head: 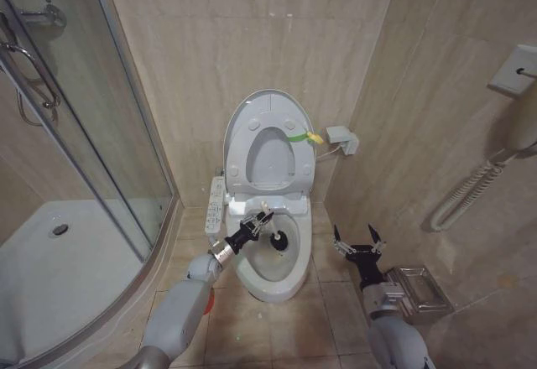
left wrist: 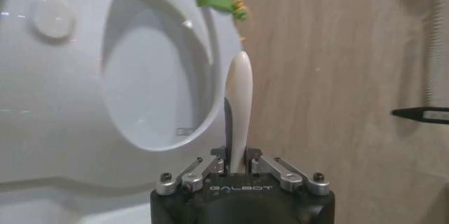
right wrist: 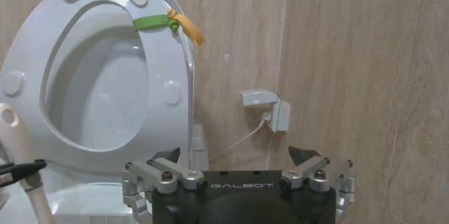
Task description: Open the toilet lid, clean the toilet bowl with a toilet brush, close the toilet lid, and flush.
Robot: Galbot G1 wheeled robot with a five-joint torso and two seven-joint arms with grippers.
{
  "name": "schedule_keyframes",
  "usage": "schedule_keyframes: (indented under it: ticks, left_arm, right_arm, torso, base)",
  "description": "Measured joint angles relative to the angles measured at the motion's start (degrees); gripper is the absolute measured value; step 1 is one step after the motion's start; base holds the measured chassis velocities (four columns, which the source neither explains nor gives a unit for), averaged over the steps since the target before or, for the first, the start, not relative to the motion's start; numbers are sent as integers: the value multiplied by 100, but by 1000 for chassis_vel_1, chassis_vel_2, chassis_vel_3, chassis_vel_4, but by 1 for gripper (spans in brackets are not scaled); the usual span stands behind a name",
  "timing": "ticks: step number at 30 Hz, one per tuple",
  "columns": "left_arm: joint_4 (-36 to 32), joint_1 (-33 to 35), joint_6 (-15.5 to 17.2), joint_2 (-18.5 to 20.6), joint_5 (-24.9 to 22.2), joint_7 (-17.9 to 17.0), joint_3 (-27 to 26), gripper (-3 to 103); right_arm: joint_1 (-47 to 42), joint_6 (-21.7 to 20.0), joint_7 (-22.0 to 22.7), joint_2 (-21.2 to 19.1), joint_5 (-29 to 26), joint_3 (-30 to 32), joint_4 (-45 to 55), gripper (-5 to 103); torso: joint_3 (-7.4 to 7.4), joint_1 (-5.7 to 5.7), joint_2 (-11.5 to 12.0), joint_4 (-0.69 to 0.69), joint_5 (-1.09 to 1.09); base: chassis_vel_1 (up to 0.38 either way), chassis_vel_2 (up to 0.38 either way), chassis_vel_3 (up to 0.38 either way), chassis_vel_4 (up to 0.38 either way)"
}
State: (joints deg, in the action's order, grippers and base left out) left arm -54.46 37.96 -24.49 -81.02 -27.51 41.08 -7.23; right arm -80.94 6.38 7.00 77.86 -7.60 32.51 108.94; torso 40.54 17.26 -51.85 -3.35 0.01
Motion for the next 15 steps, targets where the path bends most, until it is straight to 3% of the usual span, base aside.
schedule_keyframes:
  ticks: [2,6,9,15]
  left_arm:
    - [-106,61,108,30,116,-190,-11,16]
    - [-508,275,570,168,463,-903,18,16]
    - [-676,374,744,243,534,-1191,45,16]
    - [-952,490,857,382,539,-1337,66,16]
  right_arm:
    - [0,0,0,0,0,0,0,100]
    - [0,0,0,0,0,0,0,100]
    - [0,0,0,0,0,0,0,100]
    - [0,0,0,0,0,0,0,100]
  torso:
    - [0,0,0,0,0]
    - [0,0,0,0,-2]
    - [0,0,0,0,0]
    - [0,0,0,0,0]
  base:
    - [0,0,0,0]
    - [0,0,0,0]
    - [0,0,0,0]
    - [0,0,0,0]
